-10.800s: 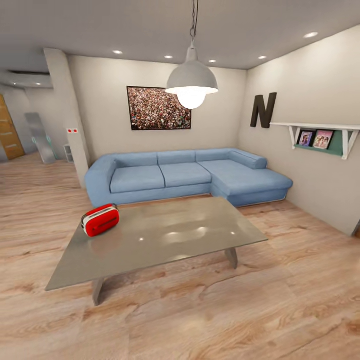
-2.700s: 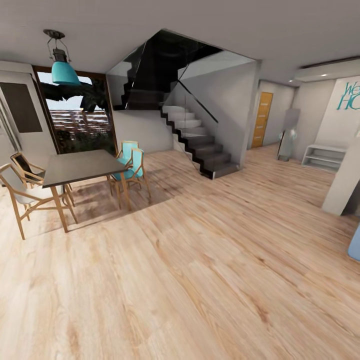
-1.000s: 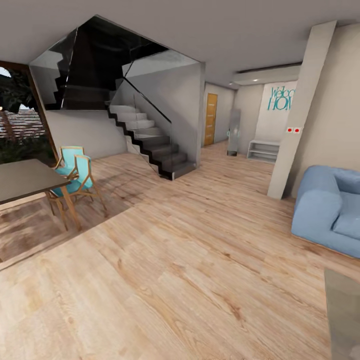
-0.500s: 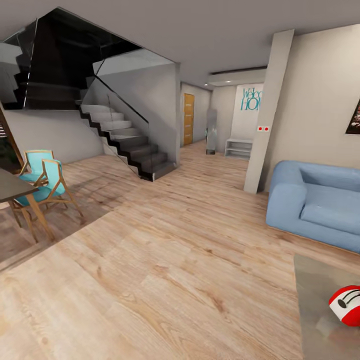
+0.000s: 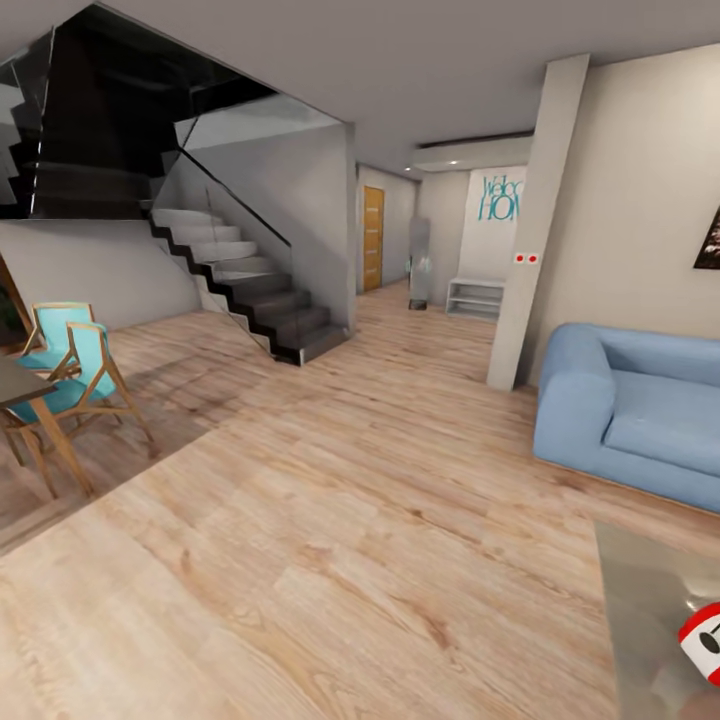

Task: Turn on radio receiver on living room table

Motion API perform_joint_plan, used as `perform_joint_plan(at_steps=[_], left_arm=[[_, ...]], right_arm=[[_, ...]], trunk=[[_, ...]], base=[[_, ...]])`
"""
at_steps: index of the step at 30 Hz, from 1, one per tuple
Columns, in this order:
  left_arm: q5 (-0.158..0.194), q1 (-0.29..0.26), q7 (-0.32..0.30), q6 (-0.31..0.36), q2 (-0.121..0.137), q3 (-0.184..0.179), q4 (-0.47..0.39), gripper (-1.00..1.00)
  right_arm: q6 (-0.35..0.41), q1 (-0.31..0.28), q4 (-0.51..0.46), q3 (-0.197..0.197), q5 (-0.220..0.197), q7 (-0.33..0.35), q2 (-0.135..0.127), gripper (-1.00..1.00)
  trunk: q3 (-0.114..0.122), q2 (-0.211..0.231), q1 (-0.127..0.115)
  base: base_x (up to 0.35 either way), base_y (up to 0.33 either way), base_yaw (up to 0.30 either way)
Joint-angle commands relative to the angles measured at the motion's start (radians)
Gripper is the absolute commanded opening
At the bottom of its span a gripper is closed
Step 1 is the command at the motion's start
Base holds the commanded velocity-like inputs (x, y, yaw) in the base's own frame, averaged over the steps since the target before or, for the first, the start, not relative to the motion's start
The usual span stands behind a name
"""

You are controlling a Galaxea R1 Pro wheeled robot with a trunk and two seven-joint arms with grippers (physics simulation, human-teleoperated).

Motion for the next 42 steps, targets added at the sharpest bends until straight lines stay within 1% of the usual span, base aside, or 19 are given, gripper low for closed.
perform_joint_plan(at_steps=[1,42], left_arm=[[0.0,0.0,0.0,0.0,0.0,0.0,0.0,1.0],[-0.004,0.0,-0.003,0.0,-0.001,0.001,0.0,1.0]], right_arm=[[0.0,0.0,0.0,0.0,0.0,0.0,0.0,1.0],[0.0,0.0,0.0,0.0,0.005,0.0,0.0,1.0]], trunk=[[0.0,0.0,0.0],[0.0,0.0,0.0]], base=[[0.32,0.0,0.0],[0.322,0.0,0.0]])
